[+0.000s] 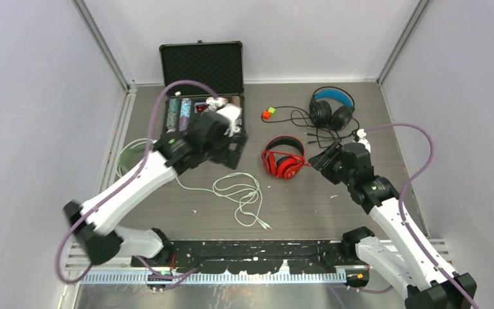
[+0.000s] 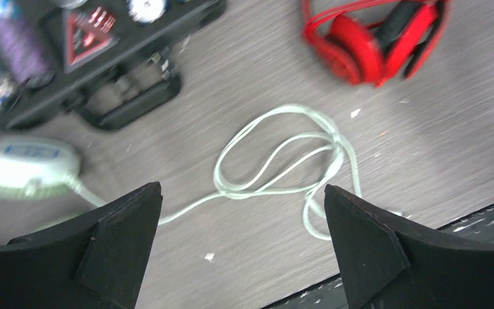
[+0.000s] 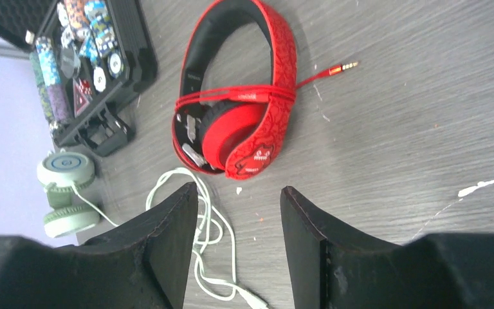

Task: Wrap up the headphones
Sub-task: Place the headphones at the center of the board, then pick up the headphones from the corner of the board.

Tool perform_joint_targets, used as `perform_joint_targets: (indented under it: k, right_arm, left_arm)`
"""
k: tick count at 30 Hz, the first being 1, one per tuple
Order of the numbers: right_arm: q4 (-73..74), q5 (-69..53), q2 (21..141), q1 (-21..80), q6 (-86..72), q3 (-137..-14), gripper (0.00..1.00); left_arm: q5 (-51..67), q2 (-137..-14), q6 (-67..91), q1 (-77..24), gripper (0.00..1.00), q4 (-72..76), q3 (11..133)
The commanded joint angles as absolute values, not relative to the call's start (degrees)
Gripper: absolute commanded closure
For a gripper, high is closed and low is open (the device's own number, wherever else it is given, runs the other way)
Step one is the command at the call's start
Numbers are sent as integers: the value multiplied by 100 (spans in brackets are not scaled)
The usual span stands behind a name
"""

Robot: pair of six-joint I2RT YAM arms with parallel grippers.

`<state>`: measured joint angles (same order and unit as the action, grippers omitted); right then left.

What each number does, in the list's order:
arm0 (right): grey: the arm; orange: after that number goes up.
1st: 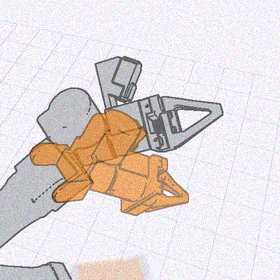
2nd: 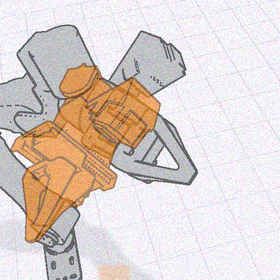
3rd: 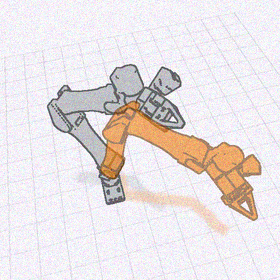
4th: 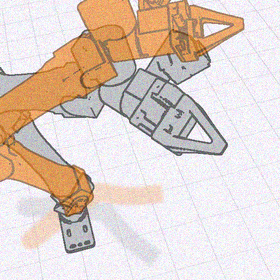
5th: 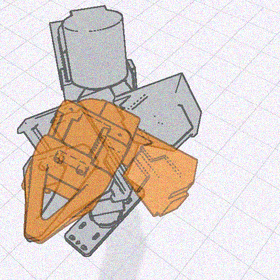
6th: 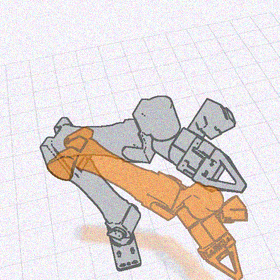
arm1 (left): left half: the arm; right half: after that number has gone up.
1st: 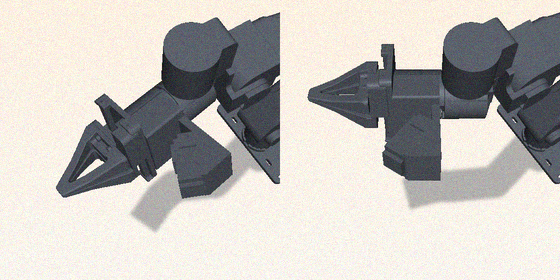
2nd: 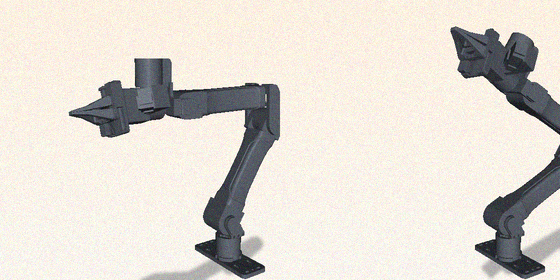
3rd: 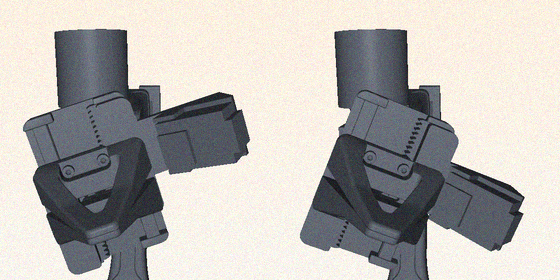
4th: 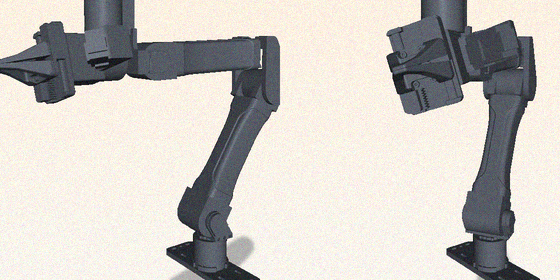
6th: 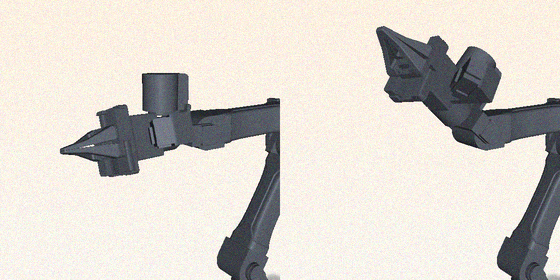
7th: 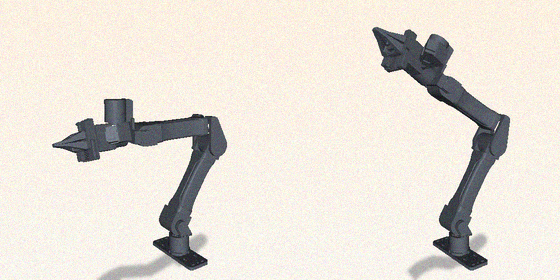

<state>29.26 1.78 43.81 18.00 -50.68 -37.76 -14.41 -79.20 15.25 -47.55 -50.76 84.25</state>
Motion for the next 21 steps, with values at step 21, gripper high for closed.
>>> perform_joint_targets:
  k: [21]
  right_arm:
    - [3847, 2889, 11115, 75, -4228, -9701, 29]
  left_arm:
    - [-1127, -3213, 545, -4641, 4, -3846, 4565]
